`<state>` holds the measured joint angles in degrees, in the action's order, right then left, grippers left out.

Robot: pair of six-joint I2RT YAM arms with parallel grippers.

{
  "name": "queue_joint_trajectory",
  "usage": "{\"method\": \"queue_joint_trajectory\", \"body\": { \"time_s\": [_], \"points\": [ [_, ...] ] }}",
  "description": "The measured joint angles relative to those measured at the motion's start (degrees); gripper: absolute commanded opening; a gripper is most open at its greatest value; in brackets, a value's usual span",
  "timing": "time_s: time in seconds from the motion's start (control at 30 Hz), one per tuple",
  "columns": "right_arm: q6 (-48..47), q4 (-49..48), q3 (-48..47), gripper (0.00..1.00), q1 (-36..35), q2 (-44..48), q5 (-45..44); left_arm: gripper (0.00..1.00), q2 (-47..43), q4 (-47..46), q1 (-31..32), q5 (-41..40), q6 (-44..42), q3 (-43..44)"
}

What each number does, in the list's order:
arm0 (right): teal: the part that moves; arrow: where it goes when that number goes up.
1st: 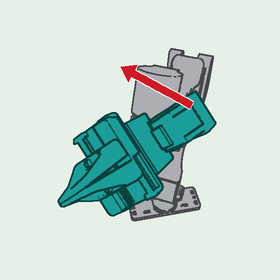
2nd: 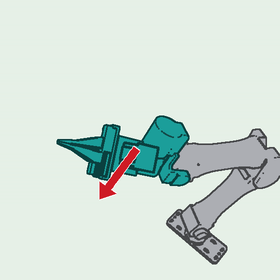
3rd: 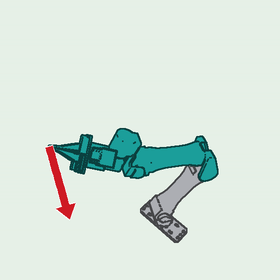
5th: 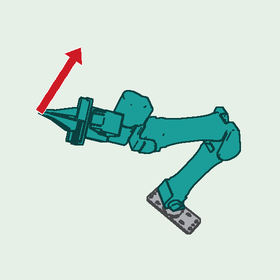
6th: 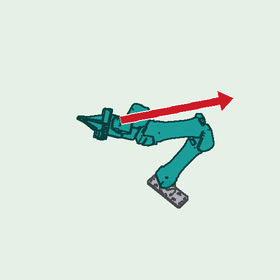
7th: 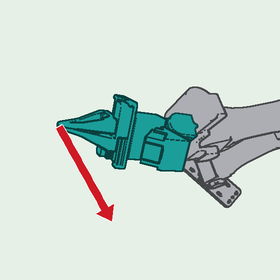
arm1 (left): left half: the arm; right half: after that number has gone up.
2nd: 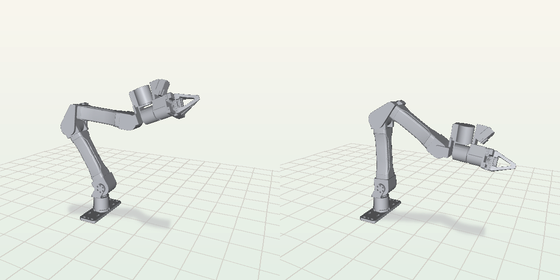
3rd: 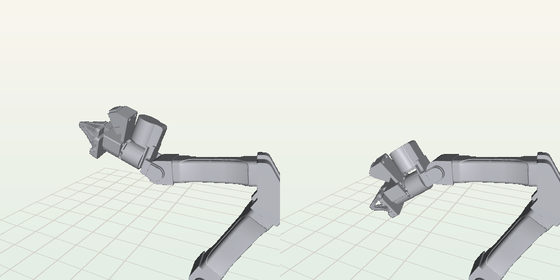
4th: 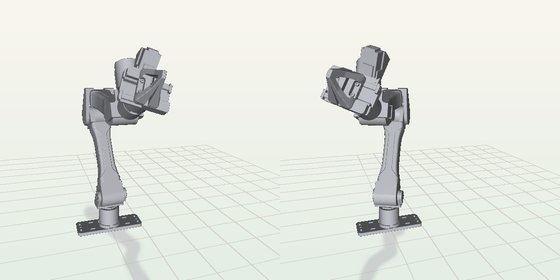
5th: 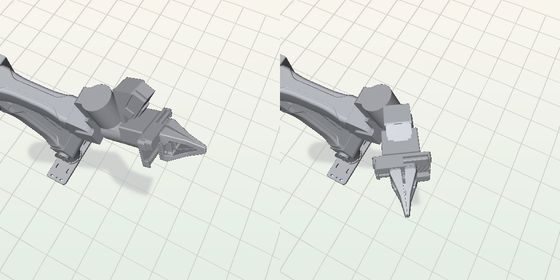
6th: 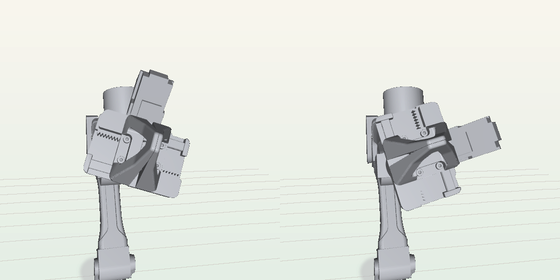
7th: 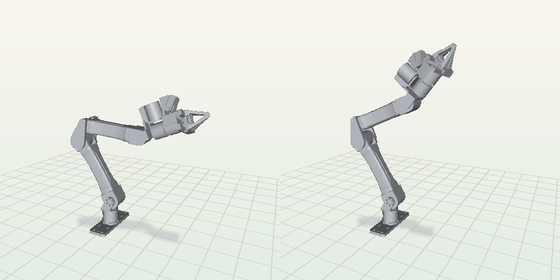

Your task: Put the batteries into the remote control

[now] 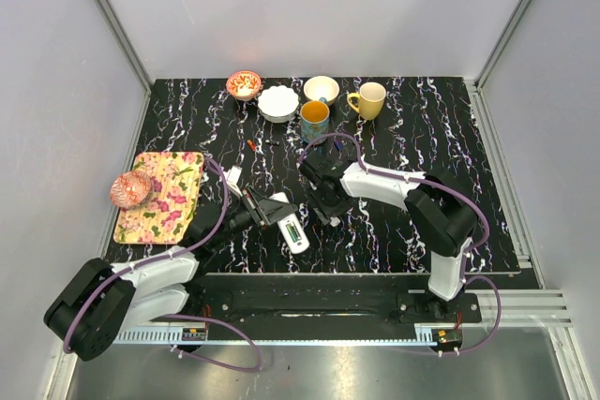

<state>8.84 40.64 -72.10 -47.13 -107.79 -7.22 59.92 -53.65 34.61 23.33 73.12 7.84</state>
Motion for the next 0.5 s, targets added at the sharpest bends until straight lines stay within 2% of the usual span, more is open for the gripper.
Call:
{"method": "queue_joint_trajectory", "body": {
  "time_s": [0.5],
  "points": [
    [-1.3, -1.6, 1.1, 0.57, 0.0, -0.5, 5.2, 0.00, -0.7, 0.2, 0.0, 0.0, 0.0, 0.0]
  ]
}}
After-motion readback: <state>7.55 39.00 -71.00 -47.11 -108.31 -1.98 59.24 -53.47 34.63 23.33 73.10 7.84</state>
